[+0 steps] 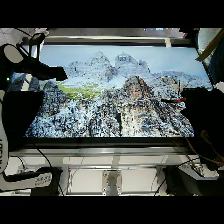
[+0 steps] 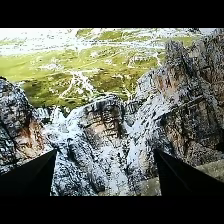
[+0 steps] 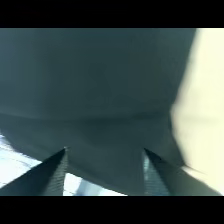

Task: Fold the clothes and pants, and hang the long-sleeved shirts on hangers.

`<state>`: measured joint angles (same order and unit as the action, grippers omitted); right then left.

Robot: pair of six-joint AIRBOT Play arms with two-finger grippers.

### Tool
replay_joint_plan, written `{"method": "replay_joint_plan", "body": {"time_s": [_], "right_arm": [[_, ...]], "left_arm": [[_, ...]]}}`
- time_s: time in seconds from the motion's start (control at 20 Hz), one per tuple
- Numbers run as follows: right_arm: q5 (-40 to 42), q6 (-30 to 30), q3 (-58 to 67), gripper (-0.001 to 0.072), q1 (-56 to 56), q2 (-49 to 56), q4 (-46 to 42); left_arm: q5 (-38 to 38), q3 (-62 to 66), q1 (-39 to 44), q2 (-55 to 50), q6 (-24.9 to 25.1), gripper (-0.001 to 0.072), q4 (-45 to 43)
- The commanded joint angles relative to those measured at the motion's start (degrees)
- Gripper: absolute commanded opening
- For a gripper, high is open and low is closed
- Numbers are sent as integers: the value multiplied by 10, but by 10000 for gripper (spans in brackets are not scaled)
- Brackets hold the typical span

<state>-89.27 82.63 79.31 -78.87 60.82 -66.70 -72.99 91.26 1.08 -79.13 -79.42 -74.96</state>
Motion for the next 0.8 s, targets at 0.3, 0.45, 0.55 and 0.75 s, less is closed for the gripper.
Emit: {"method": "replay_joint_plan", "body": {"time_s": [0.3,0.45,0.55,0.75], "right_arm": [[19,-43,65,13,345,-92,290],[9,-43,65,12,462,-96,210],[-2,-43,65,13,514,-95,153],[-27,-43,65,13,560,-95,122]], "left_arm": [[-47,0,0,-3,-27,678,0],[-47,0,0,-3,-27,679,0],[-47,0,0,-3,-27,678,0],[-47,0,0,-3,-27,678,0]]}}
